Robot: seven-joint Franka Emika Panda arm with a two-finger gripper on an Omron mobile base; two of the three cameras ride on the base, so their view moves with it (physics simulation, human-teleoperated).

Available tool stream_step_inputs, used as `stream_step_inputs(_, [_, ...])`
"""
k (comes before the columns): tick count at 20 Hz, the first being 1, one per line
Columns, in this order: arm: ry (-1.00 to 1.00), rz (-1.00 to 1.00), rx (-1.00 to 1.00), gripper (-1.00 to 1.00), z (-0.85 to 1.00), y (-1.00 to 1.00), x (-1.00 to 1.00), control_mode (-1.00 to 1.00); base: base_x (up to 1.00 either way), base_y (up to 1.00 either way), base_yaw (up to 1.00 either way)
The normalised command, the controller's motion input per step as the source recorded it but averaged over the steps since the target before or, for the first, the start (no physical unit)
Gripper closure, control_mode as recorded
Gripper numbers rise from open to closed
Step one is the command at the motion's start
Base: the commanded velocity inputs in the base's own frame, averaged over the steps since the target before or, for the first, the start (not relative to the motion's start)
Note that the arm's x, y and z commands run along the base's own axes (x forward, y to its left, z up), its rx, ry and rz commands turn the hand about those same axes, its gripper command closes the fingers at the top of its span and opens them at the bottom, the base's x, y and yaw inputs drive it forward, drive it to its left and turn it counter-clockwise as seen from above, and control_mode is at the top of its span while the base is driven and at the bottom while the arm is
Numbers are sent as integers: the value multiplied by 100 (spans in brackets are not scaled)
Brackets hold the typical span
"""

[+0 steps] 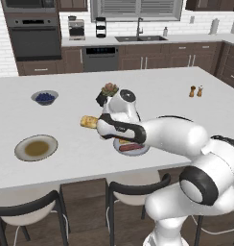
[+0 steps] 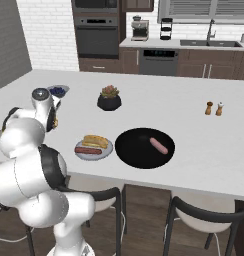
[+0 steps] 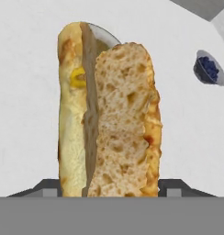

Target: Place one bun and one sausage from the bowl on each plate.

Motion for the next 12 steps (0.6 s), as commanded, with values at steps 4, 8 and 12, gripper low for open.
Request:
stream_step_inputs(4, [3,27,-3,100,0,87,0,-100,0,0,0])
stream_step_inputs(8, [0,24,-9,100,0,73,0,-100,0,0,0])
stream_step_inputs(12, [2,14,-15,100,0,64,0,-100,0,0,0])
